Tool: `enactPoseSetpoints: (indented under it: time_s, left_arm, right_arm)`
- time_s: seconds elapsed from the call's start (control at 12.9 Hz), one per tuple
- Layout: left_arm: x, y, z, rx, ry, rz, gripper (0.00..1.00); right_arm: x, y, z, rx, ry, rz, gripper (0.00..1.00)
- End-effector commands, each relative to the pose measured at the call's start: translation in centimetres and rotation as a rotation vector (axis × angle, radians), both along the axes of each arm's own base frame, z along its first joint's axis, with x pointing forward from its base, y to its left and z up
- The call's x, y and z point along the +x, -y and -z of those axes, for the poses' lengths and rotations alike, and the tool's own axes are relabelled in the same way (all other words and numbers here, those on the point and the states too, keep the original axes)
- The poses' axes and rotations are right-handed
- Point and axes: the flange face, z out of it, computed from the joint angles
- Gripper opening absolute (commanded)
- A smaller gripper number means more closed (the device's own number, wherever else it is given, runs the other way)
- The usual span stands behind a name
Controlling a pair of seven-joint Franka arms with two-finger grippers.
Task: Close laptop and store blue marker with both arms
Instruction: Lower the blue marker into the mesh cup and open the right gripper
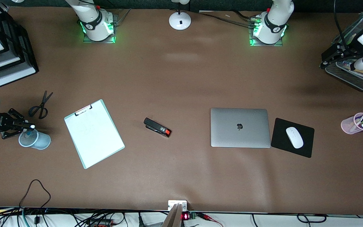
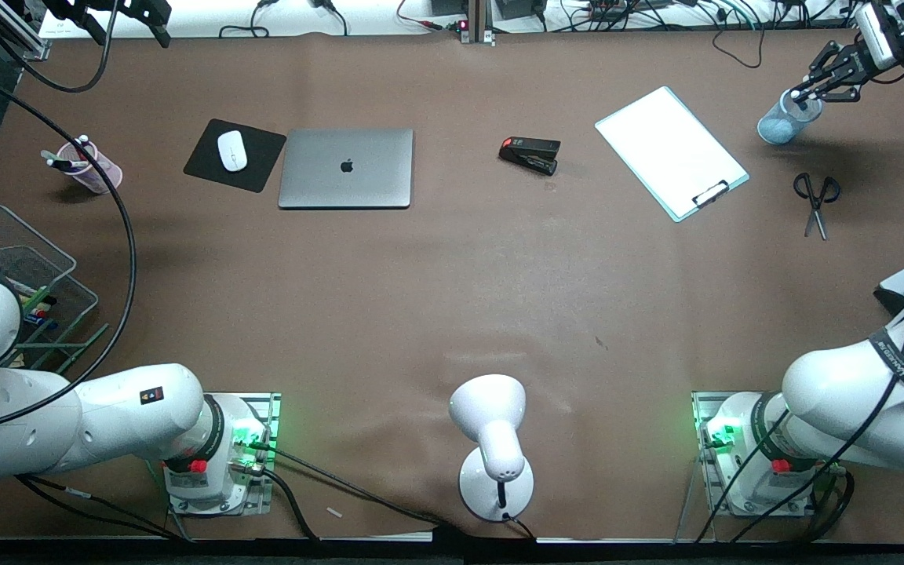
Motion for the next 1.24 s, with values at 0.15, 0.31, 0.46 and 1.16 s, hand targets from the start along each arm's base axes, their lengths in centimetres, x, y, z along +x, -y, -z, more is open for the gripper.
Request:
enactPoseSetpoints:
  time_s: [0.15,0.31,0.46,1.16]
  left_arm:
    - [0.1,0.5,-0.6,-0.006,0.018,0.040,1.00]
    - [-0.1,1.7,-0.7,-0.012,0.018,0.066,1.00]
    - [-0.3,1.4,-0.9,-0.019,0.015,0.068,1.00]
    - [0.1,2.7,-1.6,-0.010,0.018,0.103,1.00]
  right_arm:
    - [0.5,1.7,1.6,0.033,0.018,0.008,0.02]
    - [0.3,2.4,1.8,0.030,0.018,0.019,0.02]
    - [0.2,3.3,2.6,0.026,0.016,0.031,0.04]
    - [0.0,3.5,-0.3,0.003,-0.119,0.262,1.00]
